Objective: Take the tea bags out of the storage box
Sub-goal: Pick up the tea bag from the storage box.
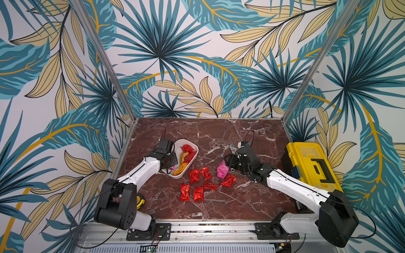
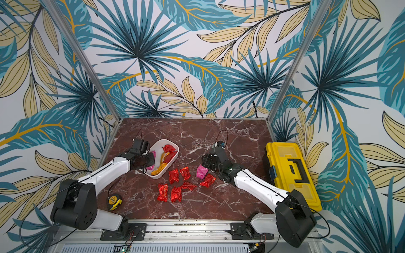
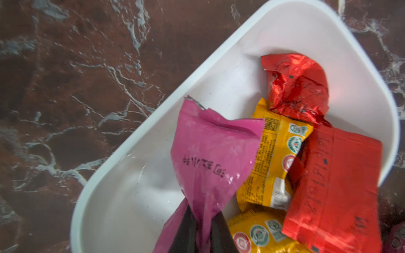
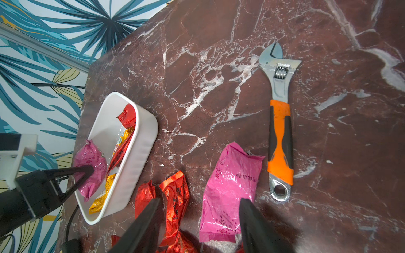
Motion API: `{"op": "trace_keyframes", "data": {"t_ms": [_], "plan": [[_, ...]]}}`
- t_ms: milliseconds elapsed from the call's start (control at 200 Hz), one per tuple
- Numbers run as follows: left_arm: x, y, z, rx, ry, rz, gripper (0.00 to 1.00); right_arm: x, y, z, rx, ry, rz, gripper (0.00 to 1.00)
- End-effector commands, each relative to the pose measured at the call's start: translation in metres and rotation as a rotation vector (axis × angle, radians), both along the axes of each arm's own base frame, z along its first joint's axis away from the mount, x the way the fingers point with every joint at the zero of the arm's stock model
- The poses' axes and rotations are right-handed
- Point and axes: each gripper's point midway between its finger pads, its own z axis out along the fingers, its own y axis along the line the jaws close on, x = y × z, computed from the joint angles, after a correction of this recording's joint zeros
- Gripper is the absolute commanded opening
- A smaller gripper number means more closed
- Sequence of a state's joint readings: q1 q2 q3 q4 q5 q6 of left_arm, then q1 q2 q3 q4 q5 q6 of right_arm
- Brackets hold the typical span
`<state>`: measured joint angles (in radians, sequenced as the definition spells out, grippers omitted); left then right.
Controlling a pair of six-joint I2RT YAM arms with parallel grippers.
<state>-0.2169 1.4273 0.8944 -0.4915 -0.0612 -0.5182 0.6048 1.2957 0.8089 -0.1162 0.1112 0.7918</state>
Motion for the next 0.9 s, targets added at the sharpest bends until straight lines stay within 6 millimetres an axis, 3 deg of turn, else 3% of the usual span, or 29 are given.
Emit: {"op": "trace_keyframes", "data": {"t_ms": [0,30,240,461,591,696,896], "plan": [[0.008,0.002,0.044,-0.009,-0.097,-0.003,0.12,-0.001,0.004,0.015,0.019,-0.022,0.025,0.62],[0.007,0.002,0.051,-0.013,-0.116,-0.004,0.11,0.0,0.007,0.018,0.026,-0.027,0.037,0.62],[0.0,-0.047,0.106,-0.263,-0.252,-0.19,0.09,0.004,0.036,0.042,0.112,-0.057,0.15,0.62],[-0.016,-0.11,0.166,-0.636,-0.39,-0.464,0.08,0.001,0.085,0.085,0.292,-0.119,0.37,0.63],[-0.029,-0.132,0.194,-0.82,-0.462,-0.592,0.07,-0.002,0.109,0.103,0.381,-0.137,0.486,0.66],[-0.038,-0.143,0.205,-0.923,-0.481,-0.676,0.07,-0.003,0.121,0.111,0.422,-0.145,0.542,0.69],[-0.043,-0.151,0.195,-0.967,-0.44,-0.714,0.07,-0.004,0.136,0.128,0.51,-0.173,0.609,0.69]]}}
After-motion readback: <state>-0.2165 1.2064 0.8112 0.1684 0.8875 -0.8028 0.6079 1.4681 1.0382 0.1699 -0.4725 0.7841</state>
